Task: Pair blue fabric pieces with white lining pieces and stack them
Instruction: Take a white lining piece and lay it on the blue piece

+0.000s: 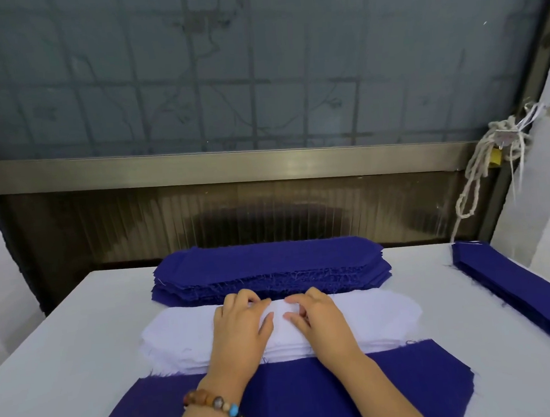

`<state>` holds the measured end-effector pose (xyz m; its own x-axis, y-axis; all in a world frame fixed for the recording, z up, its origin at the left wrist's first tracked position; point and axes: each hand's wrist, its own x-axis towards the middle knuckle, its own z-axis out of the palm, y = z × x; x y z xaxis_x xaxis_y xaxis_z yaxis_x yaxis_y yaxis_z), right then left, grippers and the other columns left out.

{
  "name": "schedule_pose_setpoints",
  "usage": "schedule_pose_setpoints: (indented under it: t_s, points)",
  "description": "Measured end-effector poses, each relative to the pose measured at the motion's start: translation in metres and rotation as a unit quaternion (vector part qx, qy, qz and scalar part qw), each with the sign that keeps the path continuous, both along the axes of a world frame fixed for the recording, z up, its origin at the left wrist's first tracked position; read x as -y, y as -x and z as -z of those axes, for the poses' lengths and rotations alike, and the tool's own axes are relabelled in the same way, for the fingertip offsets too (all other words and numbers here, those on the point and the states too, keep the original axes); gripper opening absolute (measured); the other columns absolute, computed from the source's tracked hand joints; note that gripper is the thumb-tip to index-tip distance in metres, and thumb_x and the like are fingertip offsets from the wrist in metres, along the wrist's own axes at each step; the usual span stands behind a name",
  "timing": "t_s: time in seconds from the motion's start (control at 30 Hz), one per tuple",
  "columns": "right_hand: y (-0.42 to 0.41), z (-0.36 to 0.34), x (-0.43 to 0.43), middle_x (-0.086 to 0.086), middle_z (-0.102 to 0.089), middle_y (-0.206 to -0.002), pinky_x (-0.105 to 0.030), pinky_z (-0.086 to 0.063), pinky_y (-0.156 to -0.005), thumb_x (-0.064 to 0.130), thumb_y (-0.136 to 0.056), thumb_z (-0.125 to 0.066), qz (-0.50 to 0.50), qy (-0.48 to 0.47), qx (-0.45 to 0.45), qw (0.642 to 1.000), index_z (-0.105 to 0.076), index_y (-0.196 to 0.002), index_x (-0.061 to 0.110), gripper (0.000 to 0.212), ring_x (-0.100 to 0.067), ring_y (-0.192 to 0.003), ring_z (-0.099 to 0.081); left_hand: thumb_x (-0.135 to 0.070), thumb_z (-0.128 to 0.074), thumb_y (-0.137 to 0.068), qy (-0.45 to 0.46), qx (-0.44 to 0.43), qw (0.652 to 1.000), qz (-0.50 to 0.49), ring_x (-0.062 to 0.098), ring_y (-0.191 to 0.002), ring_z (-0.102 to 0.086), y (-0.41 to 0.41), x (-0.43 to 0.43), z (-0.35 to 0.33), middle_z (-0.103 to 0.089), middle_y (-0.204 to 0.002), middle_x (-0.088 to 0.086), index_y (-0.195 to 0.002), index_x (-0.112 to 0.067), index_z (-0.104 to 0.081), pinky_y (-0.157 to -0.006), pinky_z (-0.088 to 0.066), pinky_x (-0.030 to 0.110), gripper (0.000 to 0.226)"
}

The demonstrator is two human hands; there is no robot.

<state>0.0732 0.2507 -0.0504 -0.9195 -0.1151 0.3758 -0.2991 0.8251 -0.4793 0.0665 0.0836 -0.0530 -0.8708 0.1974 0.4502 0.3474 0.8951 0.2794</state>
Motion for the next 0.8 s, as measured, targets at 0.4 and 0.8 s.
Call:
schedule_pose_setpoints:
  t_s: [0.4,0.8]
  points:
    - [-0.001,0.002,0.000,0.012,-0.043,-0.103,-0.011,-0.039,-0.086,0.029,-0.096,-0.057,-0.016,0.018,-0.025,0.999,-0.061,-0.124,0.025,0.028,0.000,-0.093,-0.044,-0.042,-0.035,-0.101,0.023,0.006,1.000,-0.004,-0.002,-0.130,-0.034,0.001,-0.002,0.001,-0.047,-0.138,-0.024,-0.139,-0.037,-0.048,-0.103,-0.018,0.024,0.040]
    - [0.000,0.004,0.001,0.016,-0.041,-0.131,-0.017,-0.024,-0.099,0.040,-0.094,-0.055,0.036,-0.051,-0.070,0.996,-0.048,-0.135,0.037,0.041,-0.006,-0.124,-0.031,-0.014,-0.089,-0.060,-0.020,-0.067,0.996,0.053,0.007,-0.075,-0.065,-0.008,-0.007,-0.011,-0.068,-0.074,-0.018,-0.074,-0.028,-0.073,-0.087,-0.043,0.031,0.026]
